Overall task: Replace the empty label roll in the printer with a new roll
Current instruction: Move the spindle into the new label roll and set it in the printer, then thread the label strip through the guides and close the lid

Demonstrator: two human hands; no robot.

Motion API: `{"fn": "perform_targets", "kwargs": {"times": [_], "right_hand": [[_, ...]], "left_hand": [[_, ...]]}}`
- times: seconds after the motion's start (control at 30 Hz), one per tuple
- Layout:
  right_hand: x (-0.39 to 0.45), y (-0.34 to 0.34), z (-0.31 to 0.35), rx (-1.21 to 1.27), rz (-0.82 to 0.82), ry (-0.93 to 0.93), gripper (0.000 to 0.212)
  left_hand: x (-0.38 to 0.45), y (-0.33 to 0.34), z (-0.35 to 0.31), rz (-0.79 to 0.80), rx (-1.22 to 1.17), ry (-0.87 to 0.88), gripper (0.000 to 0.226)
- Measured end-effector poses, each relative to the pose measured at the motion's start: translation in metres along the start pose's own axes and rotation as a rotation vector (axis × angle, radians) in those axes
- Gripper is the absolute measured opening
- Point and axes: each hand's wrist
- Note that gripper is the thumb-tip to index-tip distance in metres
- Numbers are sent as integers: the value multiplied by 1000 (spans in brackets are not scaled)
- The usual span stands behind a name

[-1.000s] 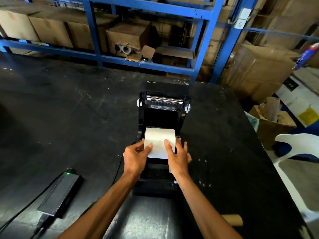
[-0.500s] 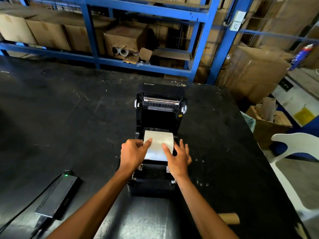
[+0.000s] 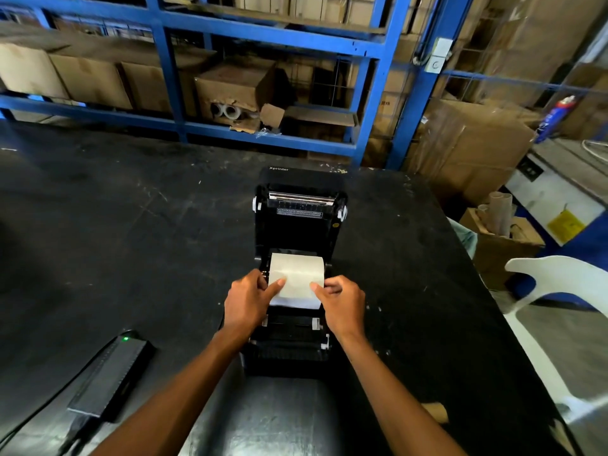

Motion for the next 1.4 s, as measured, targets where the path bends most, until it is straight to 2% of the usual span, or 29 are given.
{"fn": "perform_targets", "kwargs": {"times": [0.27, 0.63, 0.8, 0.97, 1.1, 1.17, 1.4], "right_hand": [[-6, 0, -9, -9, 28, 30, 21], [-8, 0, -1, -118, 13, 117, 19], [-9, -5, -4, -20, 60, 179, 21], [-5, -9, -8, 21, 166, 201, 34], [-1, -13, -13, 5, 263, 203, 41], [-2, -14, -13, 5, 279, 195, 42], [-6, -8, -15, 38, 200, 203, 45]], "left_hand": [[1, -6, 12, 32, 80, 83, 44], [6, -6, 9, 115, 125, -50, 55], [6, -8, 14, 157, 101, -38, 58], [10, -12, 20, 238, 20, -38, 50], [10, -18, 23, 296, -22, 4, 26], [7, -19, 23, 304, -12, 43, 21], [6, -18, 21, 308, 52, 135, 31]]}}
Point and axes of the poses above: each hand's wrist, its own x-axis towards the middle knuckle, its own y-axis out of the palm, z = x × y, and after that the axes turned 15 degrees about -z, right-handed
